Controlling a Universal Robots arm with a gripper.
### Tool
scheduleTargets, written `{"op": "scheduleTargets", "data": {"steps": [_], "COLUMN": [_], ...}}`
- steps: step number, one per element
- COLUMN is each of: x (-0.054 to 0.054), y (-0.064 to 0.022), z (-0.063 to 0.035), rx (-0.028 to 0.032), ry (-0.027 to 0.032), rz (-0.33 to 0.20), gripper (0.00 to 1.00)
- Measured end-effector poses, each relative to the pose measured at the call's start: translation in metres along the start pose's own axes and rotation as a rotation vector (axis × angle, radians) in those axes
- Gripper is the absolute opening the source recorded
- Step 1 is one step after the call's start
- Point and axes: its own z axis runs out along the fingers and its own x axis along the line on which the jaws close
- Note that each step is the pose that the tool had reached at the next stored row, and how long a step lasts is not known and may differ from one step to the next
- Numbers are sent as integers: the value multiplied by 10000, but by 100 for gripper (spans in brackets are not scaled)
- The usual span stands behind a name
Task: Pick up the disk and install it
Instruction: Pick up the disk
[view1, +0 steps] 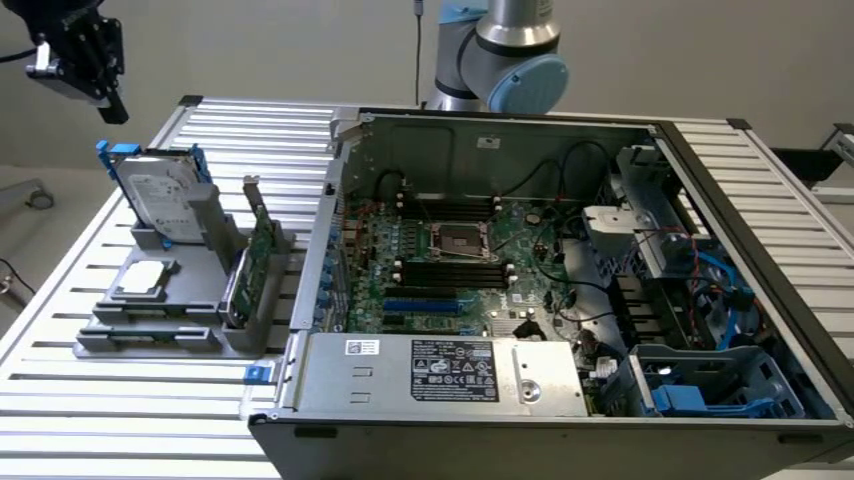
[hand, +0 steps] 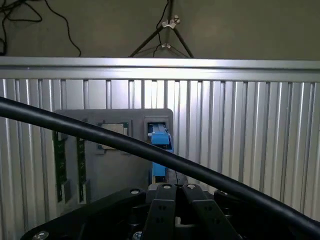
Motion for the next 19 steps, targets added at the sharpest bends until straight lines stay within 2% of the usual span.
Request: {"op": "scheduleTargets", "data": {"steps": [2,5,6,7,8,9,19], "x": [0,0,1,1,1,3,25], "y": [0,2,2,2,2,2,1], "z": [0,14,28,46,64,82,248], "rx": [-1,1,-2,-3,-3,-3,-6], "ry": [2,3,2,-1,-3,-3,13], "rz": [-138,-264,-300,-336,-378,-422,-836], "gripper": [12,30,30,36,36,42,42]}}
